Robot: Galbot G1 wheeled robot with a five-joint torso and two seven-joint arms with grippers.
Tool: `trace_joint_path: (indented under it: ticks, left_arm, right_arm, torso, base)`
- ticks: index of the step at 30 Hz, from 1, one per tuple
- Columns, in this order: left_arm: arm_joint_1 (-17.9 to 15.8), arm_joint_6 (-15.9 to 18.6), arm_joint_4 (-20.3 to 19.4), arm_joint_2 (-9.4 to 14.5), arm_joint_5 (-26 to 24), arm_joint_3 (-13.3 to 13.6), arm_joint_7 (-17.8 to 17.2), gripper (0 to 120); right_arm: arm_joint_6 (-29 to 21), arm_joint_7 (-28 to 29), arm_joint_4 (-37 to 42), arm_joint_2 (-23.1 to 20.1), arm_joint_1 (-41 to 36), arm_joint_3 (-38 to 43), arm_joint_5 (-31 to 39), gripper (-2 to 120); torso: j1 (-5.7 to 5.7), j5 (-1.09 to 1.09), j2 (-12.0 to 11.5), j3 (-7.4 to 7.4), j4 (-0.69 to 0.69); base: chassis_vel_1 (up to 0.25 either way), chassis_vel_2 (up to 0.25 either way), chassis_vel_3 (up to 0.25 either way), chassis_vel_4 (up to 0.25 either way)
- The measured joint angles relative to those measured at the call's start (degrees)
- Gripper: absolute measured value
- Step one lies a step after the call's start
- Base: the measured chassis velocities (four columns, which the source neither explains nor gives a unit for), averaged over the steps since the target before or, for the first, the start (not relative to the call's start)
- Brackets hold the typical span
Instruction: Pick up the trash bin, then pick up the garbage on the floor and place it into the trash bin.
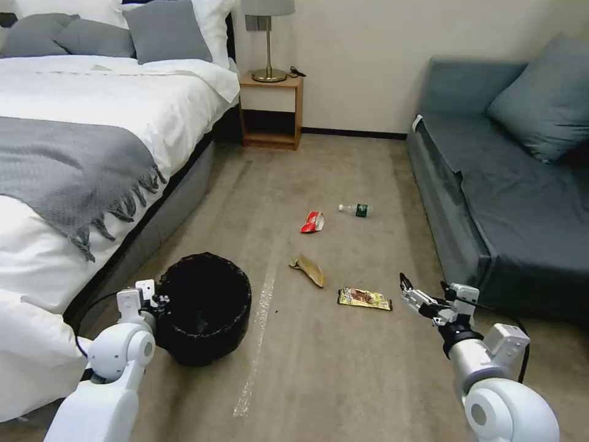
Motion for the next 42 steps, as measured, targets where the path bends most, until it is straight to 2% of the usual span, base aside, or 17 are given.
trace_joint_path:
  ticks: [1,4,10,13,14,25,29,42]
  left_arm:
    - [0.0,0.0,0.0,0.0,0.0,0.0,0.0,5]
    - [0.4,-0.9,-1.6,0.4,4.5,-1.0,0.4,4]
    - [1.0,-2.4,-3.7,0.7,10.4,-1.6,1.5,4]
    - [1.1,-4.9,-3.8,0.8,13.9,-1.6,1.8,4]
    - [1.1,-6.5,-3.6,0.8,16.4,-1.6,2.3,4]
    - [2.0,-10.7,-4.1,0.4,26.6,-1.7,4.2,4]
    - [2.4,-11.6,-3.9,0.3,28.1,-1.8,4.5,4]
    - [3.0,-14.0,-3.3,0.3,28.6,-2.4,4.8,4]
  right_arm:
    - [0.0,0.0,0.0,0.0,0.0,0.0,0.0,100]
    - [0.2,0.0,0.0,0.3,-0.1,0.0,0.1,100]
    - [1.7,0.1,-0.8,0.6,-0.2,0.1,0.0,100]
    - [1.8,0.3,-1.1,0.7,-0.1,0.1,0.0,100]
    - [1.9,0.3,-1.2,0.7,0.0,0.1,0.0,100]
    - [3.6,-0.7,-2.0,1.0,0.3,-0.2,0.1,100]
    - [4.4,-1.2,-2.3,1.3,0.4,-0.5,-0.2,100]
    - [5.6,-1.3,-2.8,1.7,0.2,-0.5,-0.7,100]
  torso:
    - [0.0,0.0,0.0,0.0,0.0]
    - [0.0,0.0,0.0,0.0,0.01]
    - [0.0,0.0,0.0,0.0,0.0]
    - [0.0,-0.01,0.0,0.0,0.0]
    - [0.0,0.0,0.0,0.0,0.0]
    - [0.0,0.0,0.0,0.0,-0.01]
    - [0.0,0.0,0.0,0.0,0.0]
    - [0.0,0.0,0.0,0.0,0.0]
  base:
    - [0.0,0.0,0.0,0.0]
    - [0.0,0.0,0.0,0.0]
    - [0.0,0.0,0.0,0.0]
    - [0.0,0.0,0.0,0.0]
    - [0.0,0.0,0.0,0.0]
    - [0.0,0.0,0.0,0.0]
    - [0.0,0.0,0.0,0.0]
    - [0.0,0.0,0.0,0.0]
